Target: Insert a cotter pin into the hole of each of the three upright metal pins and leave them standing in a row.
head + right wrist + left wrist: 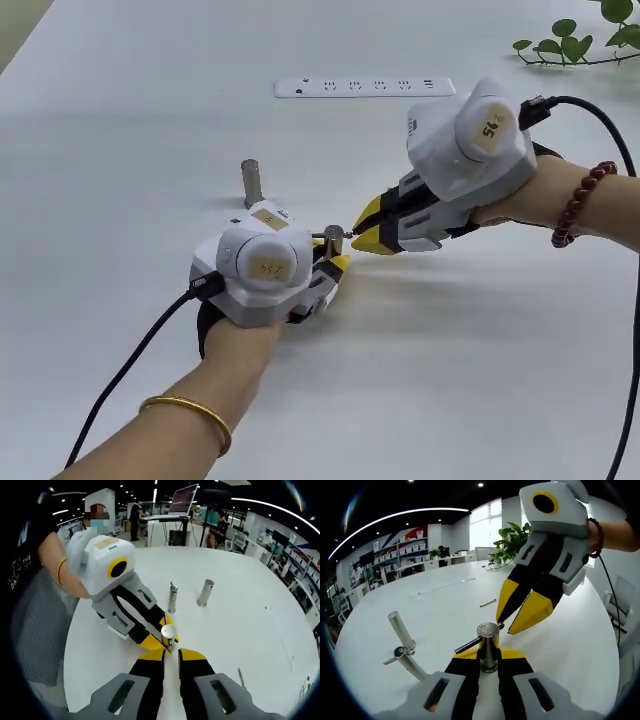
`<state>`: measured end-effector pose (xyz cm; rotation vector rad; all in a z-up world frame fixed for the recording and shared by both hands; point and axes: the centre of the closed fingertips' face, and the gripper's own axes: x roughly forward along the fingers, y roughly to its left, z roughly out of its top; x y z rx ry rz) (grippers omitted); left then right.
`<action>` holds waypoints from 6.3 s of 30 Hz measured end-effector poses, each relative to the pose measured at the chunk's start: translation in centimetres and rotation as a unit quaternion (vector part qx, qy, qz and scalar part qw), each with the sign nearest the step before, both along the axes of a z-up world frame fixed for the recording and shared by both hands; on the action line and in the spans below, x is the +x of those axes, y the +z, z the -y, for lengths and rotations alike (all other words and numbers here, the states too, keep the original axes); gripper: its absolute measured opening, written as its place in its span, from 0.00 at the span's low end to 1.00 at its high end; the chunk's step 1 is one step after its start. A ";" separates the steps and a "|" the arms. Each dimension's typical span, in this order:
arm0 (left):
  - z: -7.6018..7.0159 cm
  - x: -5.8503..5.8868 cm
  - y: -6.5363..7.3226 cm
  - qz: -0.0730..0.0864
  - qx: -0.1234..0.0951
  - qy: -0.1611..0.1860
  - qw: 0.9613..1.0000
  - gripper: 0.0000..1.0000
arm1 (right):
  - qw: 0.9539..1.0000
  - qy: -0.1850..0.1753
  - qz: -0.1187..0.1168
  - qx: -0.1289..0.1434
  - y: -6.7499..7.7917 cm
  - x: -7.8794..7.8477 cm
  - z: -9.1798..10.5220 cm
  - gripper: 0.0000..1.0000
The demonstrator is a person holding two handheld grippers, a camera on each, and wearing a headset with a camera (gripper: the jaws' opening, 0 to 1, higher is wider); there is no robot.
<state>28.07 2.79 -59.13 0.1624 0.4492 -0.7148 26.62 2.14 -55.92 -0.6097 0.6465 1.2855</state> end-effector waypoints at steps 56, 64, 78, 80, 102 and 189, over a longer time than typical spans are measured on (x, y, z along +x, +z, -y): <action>-0.9 2.2 0.1 -0.004 -0.008 0.030 1.000 0.10 | 0.967 -0.197 -0.097 0.133 0.4 -0.9 3.0 0.18; -1.0 2.2 0.1 -0.014 -0.018 0.036 0.999 0.11 | 0.967 -0.197 -0.098 0.128 0.1 -1.2 3.0 0.18; -1.5 1.0 -0.2 -0.030 -0.011 0.028 0.999 0.15 | 0.963 -0.203 -0.097 0.146 0.9 -1.1 2.4 0.21; -1.8 0.7 -0.3 -0.034 -0.010 0.030 0.999 0.16 | 0.962 -0.205 -0.096 0.151 1.2 -1.0 2.3 0.22; -4.6 -2.5 3.6 -0.034 -0.060 0.047 0.997 0.34 | 0.959 -0.206 -0.071 0.182 4.7 0.9 -0.2 0.32; -9.9 -4.0 5.5 -0.016 -0.054 0.086 0.995 0.99 | 0.966 -0.193 -0.021 0.170 0.1 11.1 -12.0 0.09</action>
